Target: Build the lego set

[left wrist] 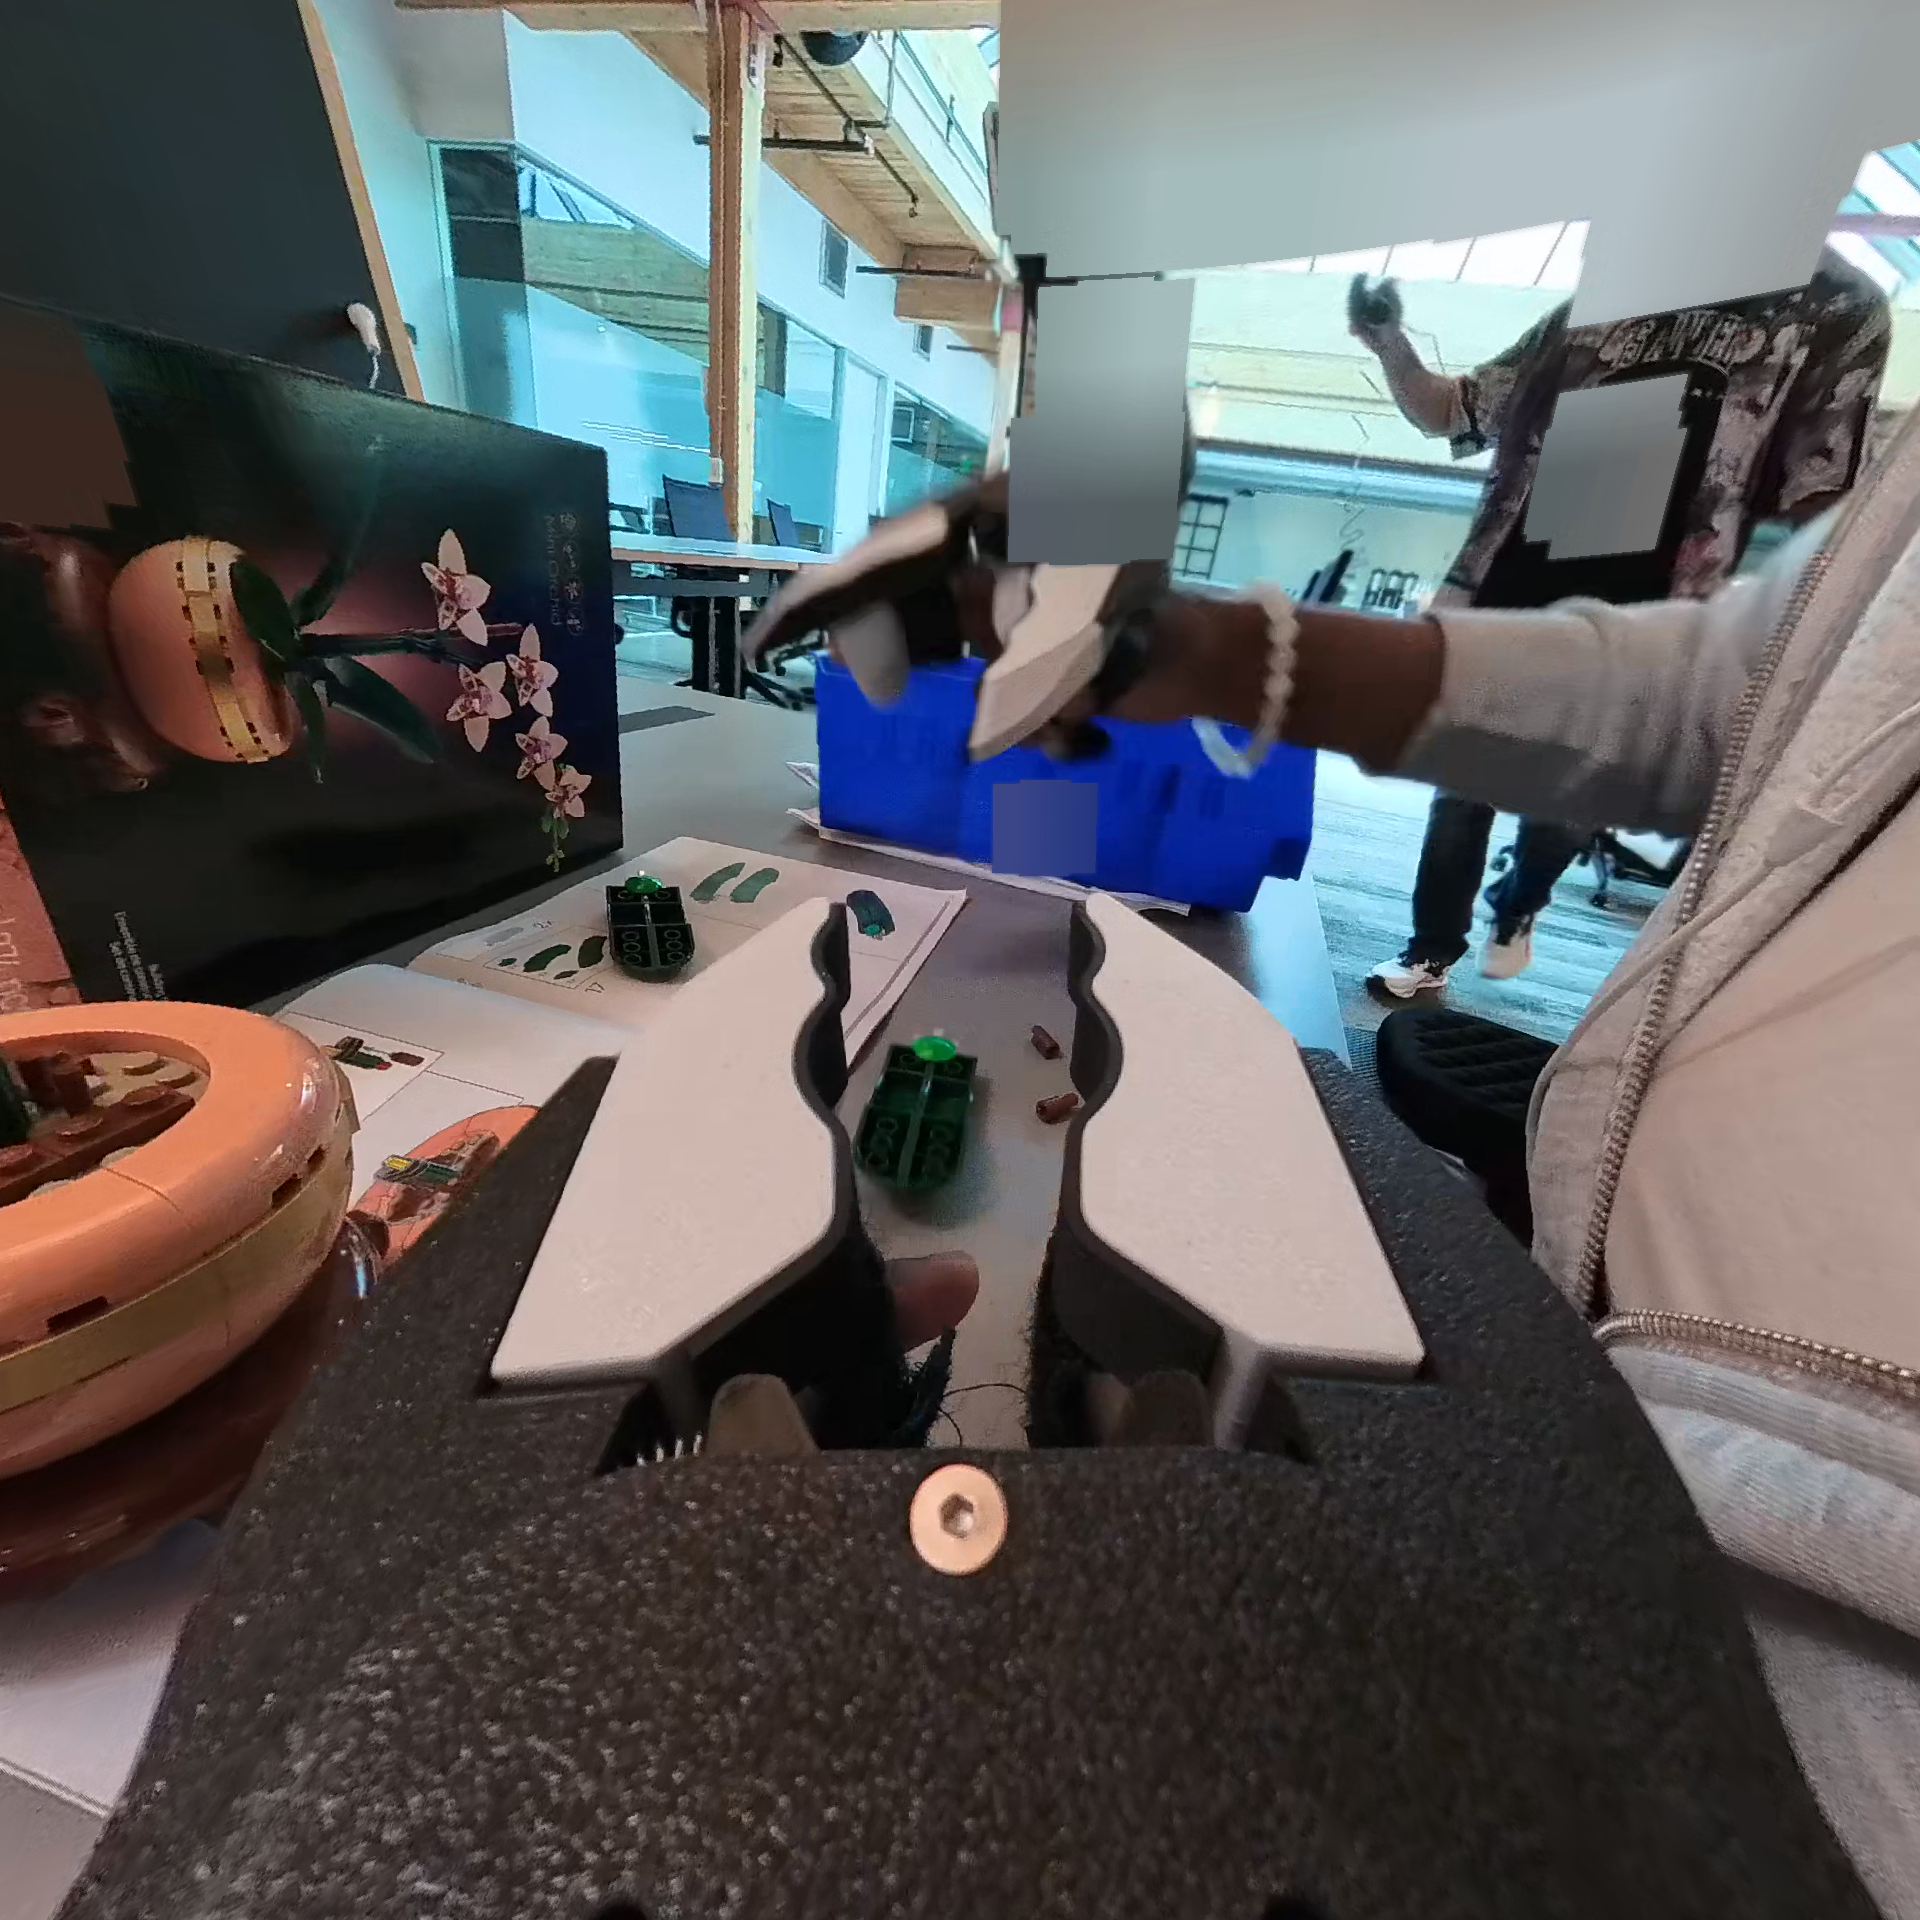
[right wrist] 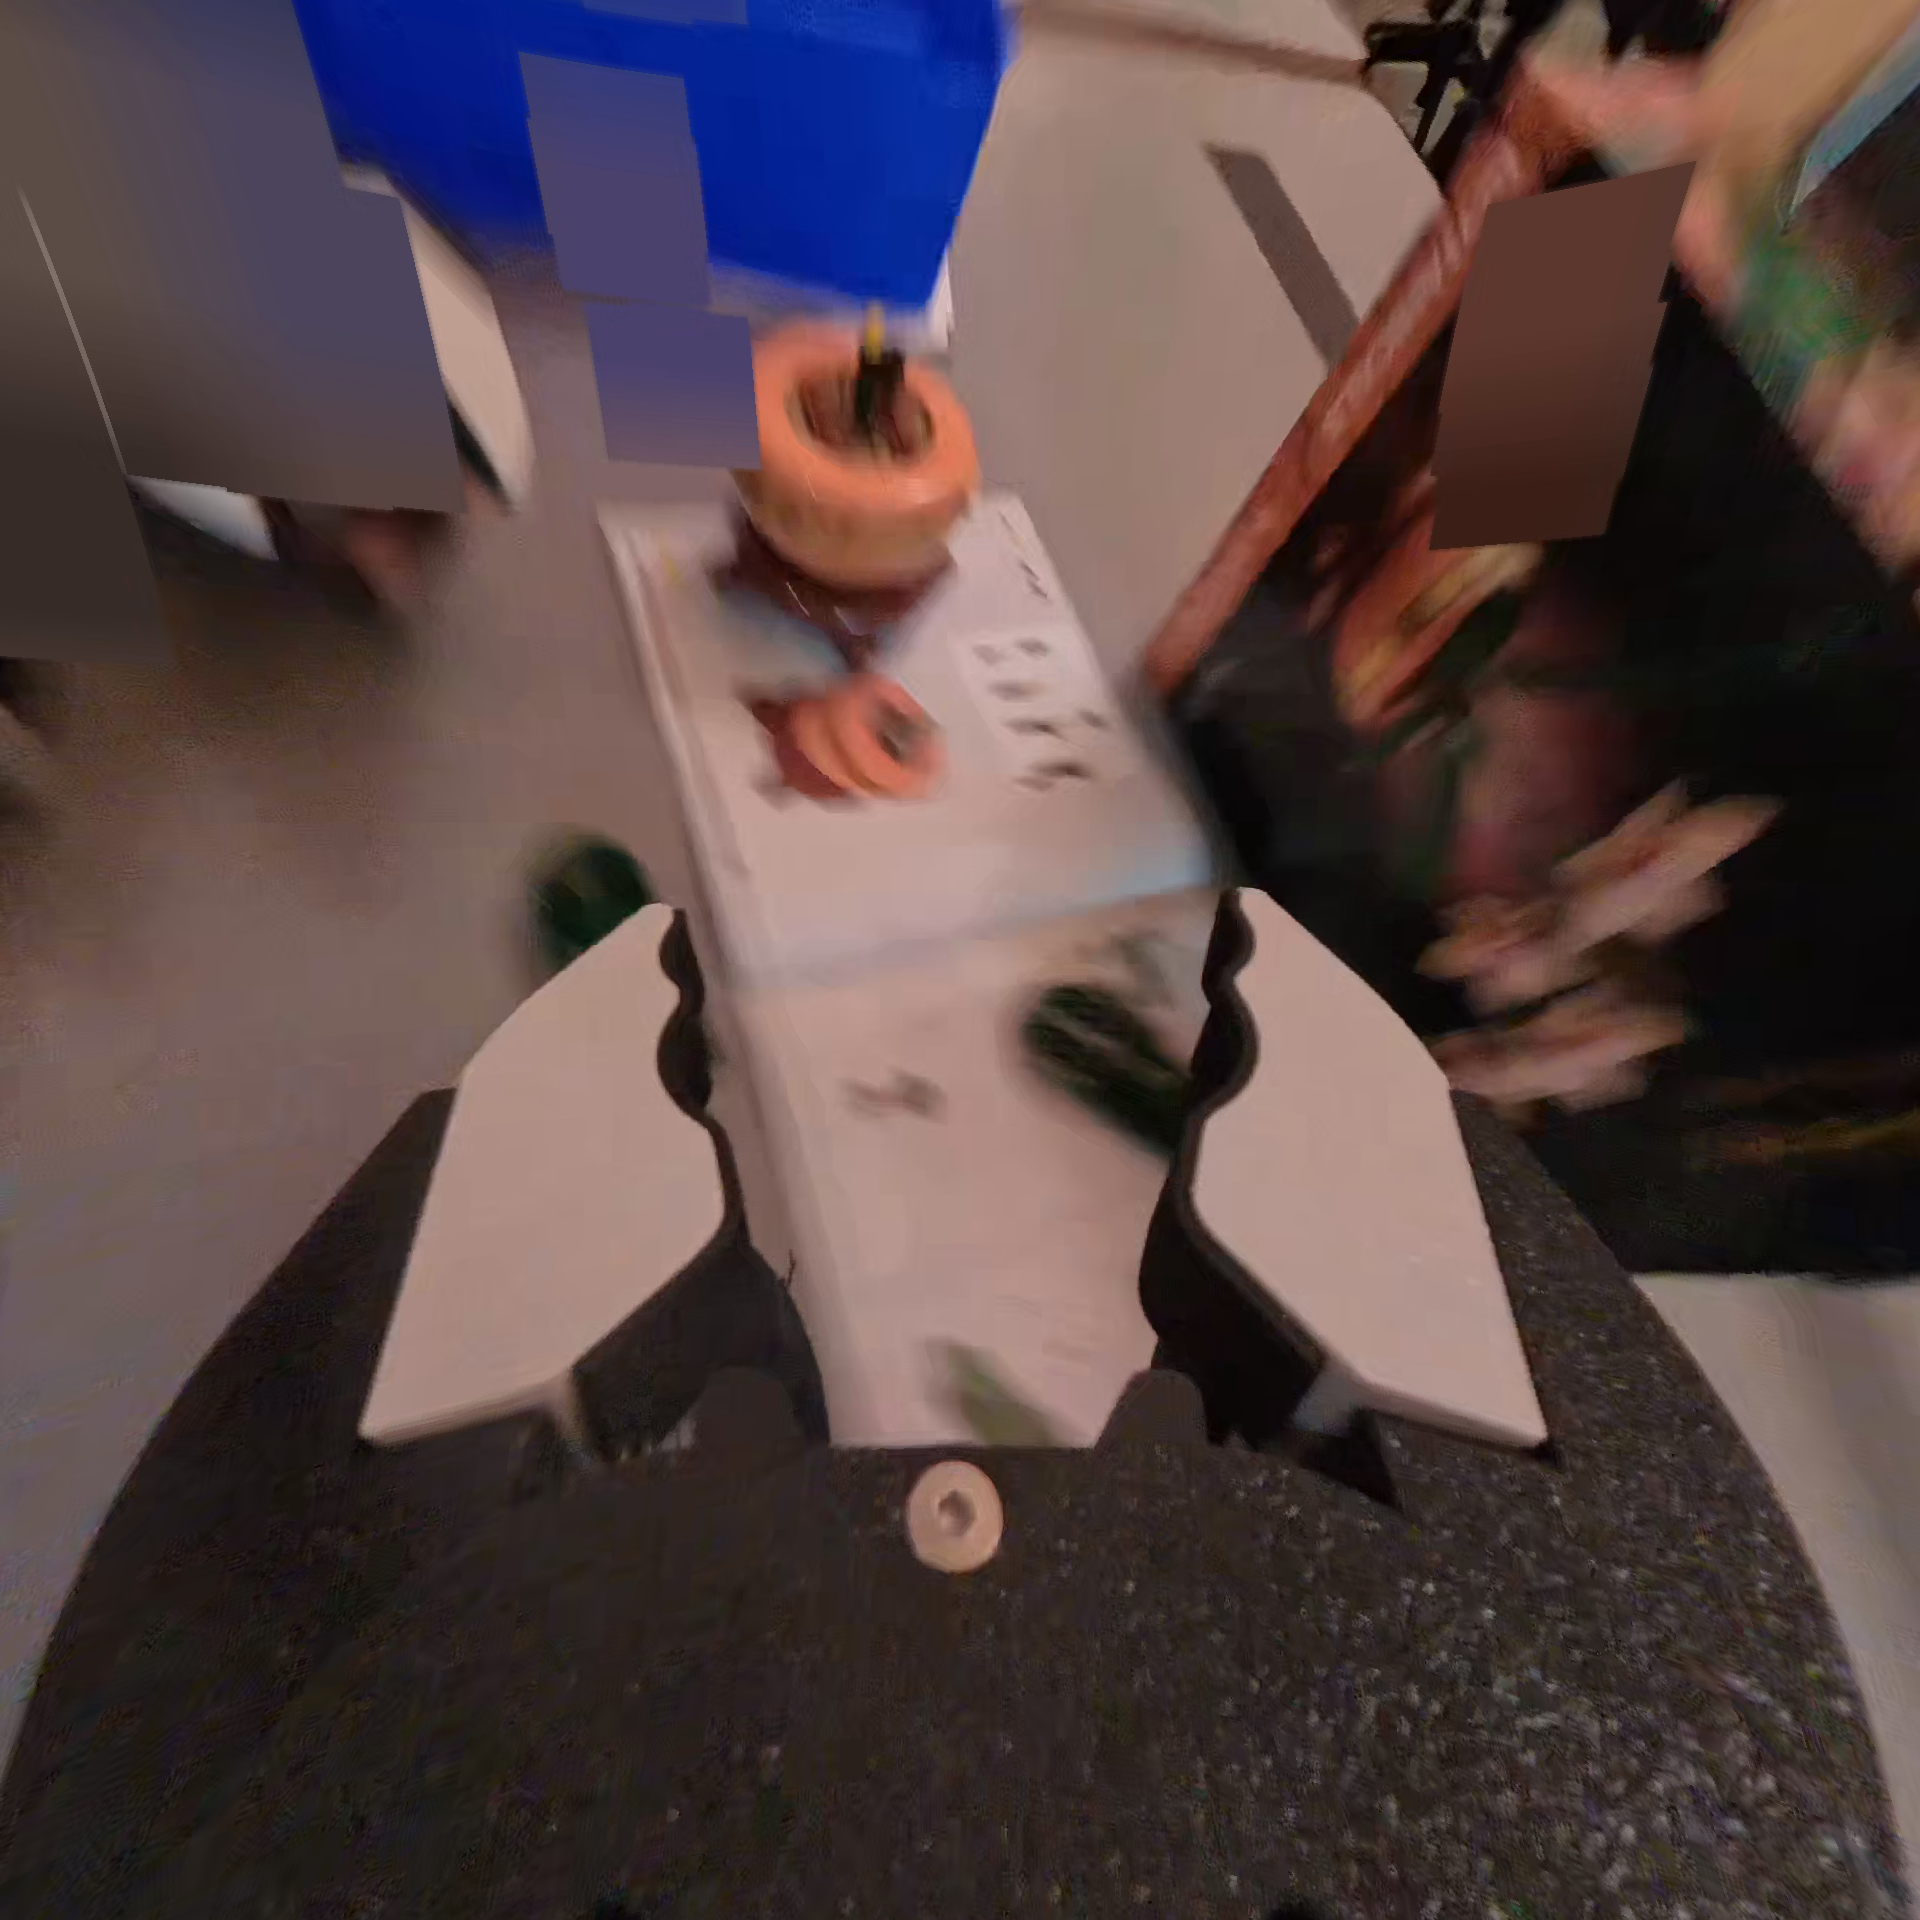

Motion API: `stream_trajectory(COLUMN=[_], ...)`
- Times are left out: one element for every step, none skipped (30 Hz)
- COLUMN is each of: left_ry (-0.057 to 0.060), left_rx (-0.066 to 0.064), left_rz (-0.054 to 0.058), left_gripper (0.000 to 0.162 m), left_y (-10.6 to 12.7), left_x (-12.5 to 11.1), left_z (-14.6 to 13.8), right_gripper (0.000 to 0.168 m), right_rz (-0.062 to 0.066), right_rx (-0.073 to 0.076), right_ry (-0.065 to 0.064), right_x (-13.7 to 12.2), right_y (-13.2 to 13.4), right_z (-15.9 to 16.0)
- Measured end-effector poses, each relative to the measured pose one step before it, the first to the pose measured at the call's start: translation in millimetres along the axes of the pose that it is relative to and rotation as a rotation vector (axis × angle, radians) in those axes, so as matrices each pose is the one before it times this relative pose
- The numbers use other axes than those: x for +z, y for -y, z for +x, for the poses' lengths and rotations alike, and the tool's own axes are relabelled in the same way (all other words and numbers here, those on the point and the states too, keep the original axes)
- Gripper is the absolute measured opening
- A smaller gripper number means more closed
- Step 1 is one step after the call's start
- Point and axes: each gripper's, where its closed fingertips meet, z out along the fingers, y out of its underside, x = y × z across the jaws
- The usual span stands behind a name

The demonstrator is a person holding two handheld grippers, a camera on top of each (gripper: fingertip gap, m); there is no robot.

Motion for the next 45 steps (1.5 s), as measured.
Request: stream_trajectory(left_ry=[-0.0027, -0.0011, 0.0008, 0.0009, 0.002, 0.0039, 0.0047, 0.0028, 0.002, 0.0037, 0.002, -0.0014, -0.0015, -0.0002, 0.0003, 0.0004, -0.0008, -0.0006, 0.0001, -0.0024, -0.0023, -0.0001, 0.001, 0.0002, 0.0003, 0.0005, 0.0011, 0.0007, 0.0009, 0.0009, -0.0008, 0.0004, 0.0028, 0.0054, 0.0061, 0.0101, 0.0221, 0.0291, 0.0346, 0.0458, 0.0577, 0.0658, 0.0745, 0.071, 0.0562], left_rx=[0.0095, 0.0107, 0.0118, 0.0115, 0.0085, 0.0066, 0.0074, 0.0099, 0.0111, 0.0099, 0.0081, 0.0068, 0.0046, 0.0014, -0.0009, -0.0006, 0.0003, 0.0001, -0.0008, -0.0002, -0.0001, 0.0001, 0.0012, 0.0022, 0.0032, 0.0047, 0.0049, 0.0045, 0.003, 0.0003, -0.001, -0.0011, -0.0015, -0.0011, 0.0005, 0.0014, -0.0004, 0.0004, 0.0006, -0.0023, -0.0058, -0.0074, -0.0103, -0.0055, 0.0076], left_rz=[0.0007, -0.0011, -0.0018, -0.0009, -0.0003, -0.0012, -0.0012, -0.0017, -0.002, -0.001, 0.0002, 0.0011, 0.0006, 0.0009, -0.0001, -0.0007, 0.0008, 0.0012, 0.0005, 0.001, 0.0013, 0.0009, 0.0007, 0.0013, 0.0018, 0.0002, -0.0018, -0.0034, -0.0044, -0.0057, -0.0062, -0.0054, -0.0041, -0.0056, -0.0096, -0.0137, -0.0185, -0.0191, -0.0145, -0.0111, -0.008, -0.0057, -0.0061, -0.0105, -0.0187], left_gripper=[0.039, 0.039, 0.039, 0.039, 0.039, 0.039, 0.039, 0.038, 0.038, 0.038, 0.038, 0.038, 0.038, 0.038, 0.038, 0.038, 0.038, 0.038, 0.038, 0.038, 0.038, 0.038, 0.038, 0.038, 0.038, 0.038, 0.038, 0.038, 0.038, 0.038, 0.038, 0.038, 0.038, 0.038, 0.039, 0.04, 0.041, 0.043, 0.046, 0.049, 0.053, 0.057, 0.059, 0.064, 0.07], left_y=[0.13, -0.02, -0.43, -0.32, -0.29, -0.07, -0.07, -0.14, -0.29, -0.18, -0.21, -0.1, -0.03, 0.22, -0.03, 0.0, 0.31, 0.08, -0.14, 0.13, 0.15, 0.02, 0.09, 0.15, 0.16, -0.13, -0.14, -0.34, -0.2, -0.37, -0.31, -0.12, 0.37, 0.08, -0.04, -0.16, -0.38, 0.17, 0.88, 1.6, 2.16, 2.35, 1.88, 1.08, -0.89], left_x=[0.15, 0.14, 0.06, 0.07, 0.29, 0.23, -0.02, 0.04, -0.06, -0.13, -0.09, -0.13, 0.02, -0.04, 0.1, 0.08, -0.09, -0.09, 0.13, 0.16, 0.29, 0.08, 0.05, 0.11, -0.26, -1.31, -0.13, -0.3, -0.14, -0.09, -0.27, -0.13, -0.28, -0.43, -0.71, -0.97, -1.28, -2.01, -2.54, -3.47, -4.24, -4.94, -5.48, -5.0, -3.67], left_z=[0.71, 0.6, 0.59, 0.88, 0.34, 0.04, 0.39, 0.28, 0.92, 0.02, 0.51, 1.46, 0.59, 0.12, -0.17, -0.21, 0.2, -0.18, -0.16, -0.09, 0.06, -0.14, -0.21, 0.4, 0.45, 0.54, 0.23, 0.23, 0.06, -0.07, -0.01, -0.21, -0.56, -1.15, -1.57, -2.51, -4.44, -5.57, -6.44, -8.27, -10.22, -11.95, -13.74, -14.33, -12.93], right_gripper=[0.082, 0.066, 0.052, 0.047, 0.048, 0.049, 0.056, 0.062, 0.065, 0.064, 0.064, 0.061, 0.059, 0.058, 0.058, 0.056, 0.052, 0.047, 0.038, 0.035, 0.035, 0.035, 0.035, 0.035, 0.035, 0.035, 0.035, 0.034, 0.034, 0.034, 0.034, 0.034, 0.034, 0.035, 0.035, 0.035, 0.035, 0.035, 0.035, 0.04, 0.052, 0.064, 0.074, 0.086, 0.093], right_rz=[-0.1061, -0.0703, -0.059, -0.0411, -0.0213, -0.0174, -0.0438, -0.0625, -0.0419, -0.0059, 0.0101, -0.0013, -0.0079, -0.0062, -0.0044, -0.0098, -0.0061, 0.0079, -0.0016, -0.0009, -0.0069, -0.0063, 0.0085, 0.0098, 0.0093, 0.0011, -0.001, 0.0059, 0.0123, 0.0247, 0.0335, 0.0291, 0.0113, -0.0179, -0.0311, -0.0235, -0.0108, 0.0182, 0.0457, 0.0318, 0.0242, 0.0234, 0.0395, 0.0711, 0.0979], right_rx=[-0.2599, -0.2251, -0.1681, -0.0784, -0.0049, 0.0126, 0.002, -0.0065, -0.0018, 0.0082, 0.0088, -0.0017, -0.008, -0.0057, -0.0029, -0.0062, -0.0129, 0.0025, 0.005, 0.006, 0.0073, 0.0202, 0.0372, 0.0512, 0.0563, 0.0728, 0.0796, 0.09, 0.1042, 0.1023, 0.0891, 0.0767, 0.0591, 0.0395, 0.022, 0.0173, 0.0197, 0.0156, 0.009, 0.0189, 0.0219, 0.0213, 0.0184, 0.0057, -0.0117], right_ry=[-0.0328, 0.0087, 0.0303, 0.085, 0.1143, 0.1116, 0.0889, 0.0563, 0.0373, 0.0355, 0.0277, 0.0227, 0.0212, 0.0154, 0.0106, 0.0057, 0.0178, 0.0073, 0.0137, 0.0032, 0.0, 0.0081, 0.0092, 0.0012, 0.0068, -0.0063, -0.0013, 0.005, 0.0097, 0.0242, 0.0319, 0.0169, -0.0034, -0.0256, -0.0315, -0.0184, -0.0009, -0.0003, 0.0055, 0.0204, 0.0109, 0.0099, 0.0161, 0.0182, 0.019], right_x=[0.82, 5.57, 9.77, 13.49, 14.72, 14.27, 12.79, 10.92, 8.74, 6.77, 5.62, 5.0, 4.96, 3.64, 4.67, 3.57, 2.52, 0.36, -0.25, -0.07, -0.25, -0.81, -2.09, -3.67, -5.17, -5.61, -5.44, -4.44, -2.67, -1.08, 0.59, 1.91, 3.1, 3.97, 4.74, 5.43, 5.43, 2.69, -1.71, -2.21, -2.92, -3.94, -5.45, -6.44, -6.52], right_y=[-1.64, -3.83, -6.79, -7.71, -6.85, -7.11, -11.0, -13.21, -9.78, -3.94, -0.48, -1.06, -1.63, -0.2, -0.06, -0.02, 0.33, 1.64, 0.48, 0.0, -0.82, -0.34, 1.35, 1.54, 1.15, -0.33, -1.23, -1.85, -2.53, -2.62, -3.11, -5.04, -7.77, -11.54, -12.6, -10.3, -7.08, -1.72, 2.89, 2.07, 2.38, 3.17, 7.35, 14.53, 21.33], right_z=[11.16, 6.98, 5.3, -1.51, -4.65, -4.53, -2.44, 1.0, 2.5, 1.24, 0.81, 0.24, -0.63, -0.45, -0.78, -0.18, -2.14, 0.16, -1.21, -1.1, -1.66, -3.76, -5.65, -6.02, -8.73, -8.68, -11.08, -13.2, -14.3, -16.07, -16.32, -12.54, -7.88, -3.05, -0.81, -1.12, -2.1, -1.35, -1.31, -2.1, -0.1, 0.25, -0.89, -2.57, -4.78])
